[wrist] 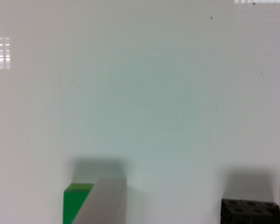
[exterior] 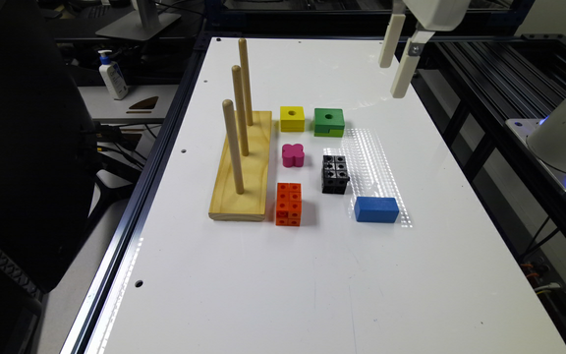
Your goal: Pick up pink flower.
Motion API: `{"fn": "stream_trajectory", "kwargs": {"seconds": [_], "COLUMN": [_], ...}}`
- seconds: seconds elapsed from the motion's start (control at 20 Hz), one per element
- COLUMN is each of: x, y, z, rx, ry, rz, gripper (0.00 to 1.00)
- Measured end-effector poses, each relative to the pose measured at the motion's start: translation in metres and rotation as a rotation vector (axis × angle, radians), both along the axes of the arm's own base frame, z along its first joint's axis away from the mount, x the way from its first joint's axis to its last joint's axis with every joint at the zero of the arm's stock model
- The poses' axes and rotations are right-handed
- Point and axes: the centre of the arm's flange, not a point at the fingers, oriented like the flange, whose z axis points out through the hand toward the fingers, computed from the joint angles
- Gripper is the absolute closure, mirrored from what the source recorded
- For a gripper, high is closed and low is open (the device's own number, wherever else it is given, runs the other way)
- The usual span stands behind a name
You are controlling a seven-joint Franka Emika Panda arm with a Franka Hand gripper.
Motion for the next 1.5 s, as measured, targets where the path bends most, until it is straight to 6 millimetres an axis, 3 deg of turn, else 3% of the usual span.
{"fn": "stream_trajectory", "kwargs": {"seconds": [1.5], "x": [0.084], "y": [0.004], "z": [-0.004], "rx": [0.001], "ry": [-0.004], "rz": [0.007], "gripper": [0.0]}}
